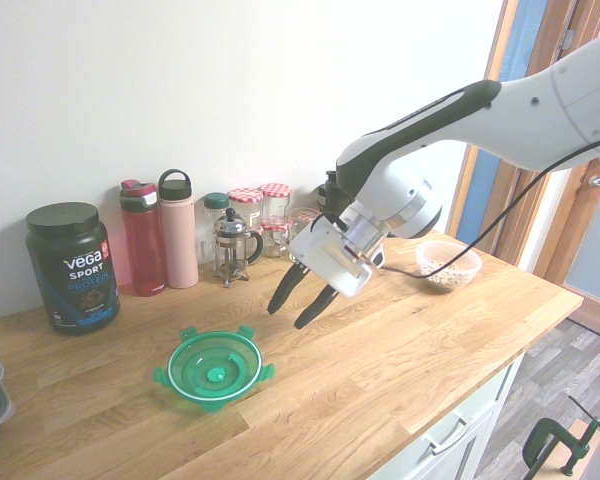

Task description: Cover the lid of food container

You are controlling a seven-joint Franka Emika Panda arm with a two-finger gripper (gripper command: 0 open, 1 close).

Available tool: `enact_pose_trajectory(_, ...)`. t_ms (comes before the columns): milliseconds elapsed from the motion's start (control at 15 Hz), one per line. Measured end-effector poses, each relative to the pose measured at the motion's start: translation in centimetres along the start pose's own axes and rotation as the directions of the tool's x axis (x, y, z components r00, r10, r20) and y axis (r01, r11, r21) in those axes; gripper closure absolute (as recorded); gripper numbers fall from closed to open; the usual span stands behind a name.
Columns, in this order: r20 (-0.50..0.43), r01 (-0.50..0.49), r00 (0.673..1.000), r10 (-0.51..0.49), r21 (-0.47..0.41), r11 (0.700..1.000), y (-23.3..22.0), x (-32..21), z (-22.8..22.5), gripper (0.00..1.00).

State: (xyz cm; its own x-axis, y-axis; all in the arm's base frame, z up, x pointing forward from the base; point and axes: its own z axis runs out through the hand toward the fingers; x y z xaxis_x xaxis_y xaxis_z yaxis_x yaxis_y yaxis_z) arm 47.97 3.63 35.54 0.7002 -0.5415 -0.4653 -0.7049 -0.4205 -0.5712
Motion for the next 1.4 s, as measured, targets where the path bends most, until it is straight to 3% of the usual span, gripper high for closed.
enact_pose_trajectory(333, 0.056, -0.045, 0.997, 0.044, 0.025, 0.999, 0.0, 2.6, 1.9, 0.0)
enact_pose_trajectory(1333, 0.107, -0.038, 0.994, 0.038, 0.0, 0.999, -1.1, 0.8, 7.6, 0.0)
enact_pose_trajectory(1400, 0.102, -0.03, 0.994, 0.03, 0.003, 1.0, -1.1, 0.9, 7.6, 1.0)
